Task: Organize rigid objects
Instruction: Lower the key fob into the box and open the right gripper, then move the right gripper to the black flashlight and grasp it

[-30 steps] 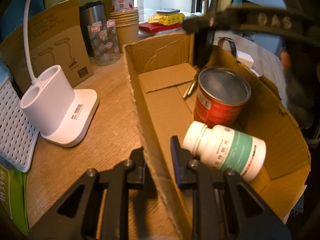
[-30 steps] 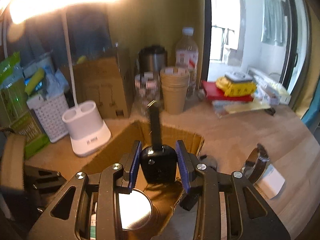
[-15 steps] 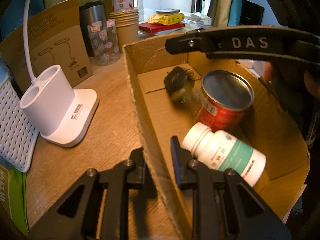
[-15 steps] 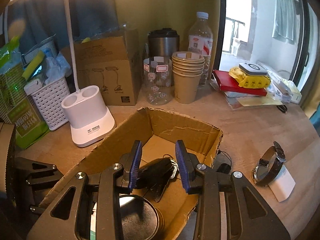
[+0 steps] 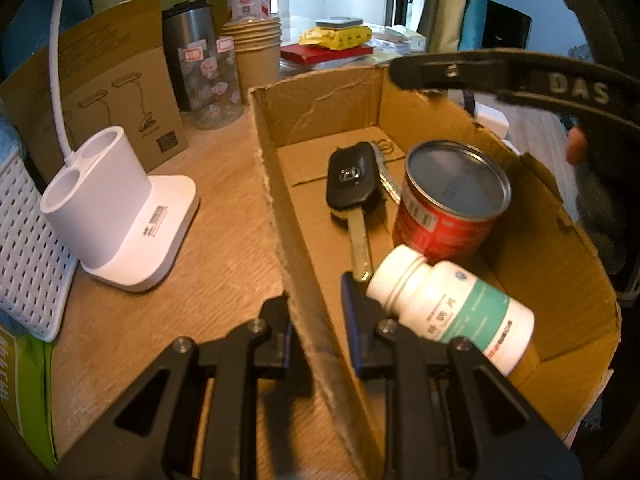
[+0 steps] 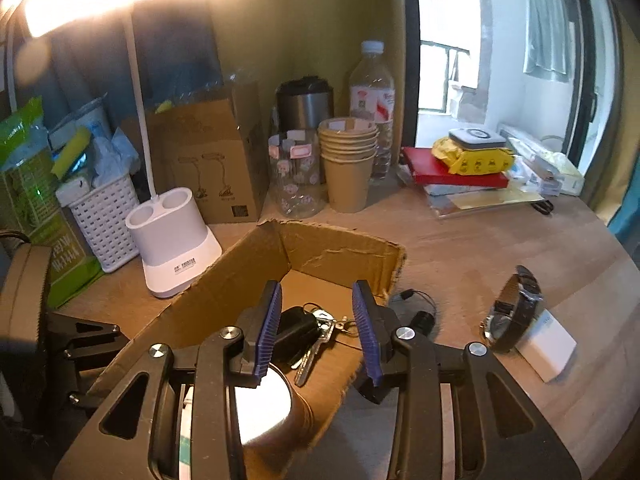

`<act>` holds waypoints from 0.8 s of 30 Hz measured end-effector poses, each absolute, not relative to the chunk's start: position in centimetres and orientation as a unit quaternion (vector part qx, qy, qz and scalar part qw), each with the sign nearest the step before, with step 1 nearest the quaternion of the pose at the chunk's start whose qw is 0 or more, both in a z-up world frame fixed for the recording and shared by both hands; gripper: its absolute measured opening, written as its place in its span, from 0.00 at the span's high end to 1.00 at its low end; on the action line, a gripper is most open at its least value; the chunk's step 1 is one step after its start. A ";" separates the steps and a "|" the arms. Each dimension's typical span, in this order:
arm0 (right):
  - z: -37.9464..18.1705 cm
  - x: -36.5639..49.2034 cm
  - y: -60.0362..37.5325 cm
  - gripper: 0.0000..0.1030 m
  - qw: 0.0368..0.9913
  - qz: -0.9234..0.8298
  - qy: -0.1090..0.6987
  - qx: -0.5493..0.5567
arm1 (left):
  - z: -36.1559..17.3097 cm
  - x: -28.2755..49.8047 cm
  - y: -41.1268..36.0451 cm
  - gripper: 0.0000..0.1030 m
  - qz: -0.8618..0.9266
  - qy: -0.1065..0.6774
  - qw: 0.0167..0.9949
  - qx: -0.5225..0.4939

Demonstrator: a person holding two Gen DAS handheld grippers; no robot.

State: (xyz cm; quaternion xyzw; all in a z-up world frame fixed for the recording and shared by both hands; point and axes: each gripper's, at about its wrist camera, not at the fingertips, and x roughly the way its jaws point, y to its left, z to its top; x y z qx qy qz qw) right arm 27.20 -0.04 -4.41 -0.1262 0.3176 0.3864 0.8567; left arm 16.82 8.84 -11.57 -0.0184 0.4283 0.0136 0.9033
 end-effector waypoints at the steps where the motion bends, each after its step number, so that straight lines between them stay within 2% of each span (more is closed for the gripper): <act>1: -4.2 27.1 -0.4 0.59 0.860 0.383 0.313 -0.125 | -11.6 16.8 8.9 0.79 0.013 0.429 0.903 -0.020; 3: -3.8 26.9 -1.2 0.53 0.868 0.375 0.304 -0.120 | -11.6 16.9 9.0 0.79 0.013 0.429 0.903 -0.021; 9: -2.7 26.6 -3.6 0.50 0.882 0.361 0.288 -0.096 | -11.6 16.9 9.0 0.79 0.012 0.429 0.903 -0.021; 17: -2.6 27.8 -6.6 0.49 0.897 0.330 0.287 -0.072 | -11.6 16.9 9.0 0.79 0.013 0.429 0.903 -0.021; 24: -4.5 30.3 -8.2 0.49 0.896 0.303 0.321 -0.048 | -11.6 16.9 9.0 0.79 0.013 0.429 0.903 -0.021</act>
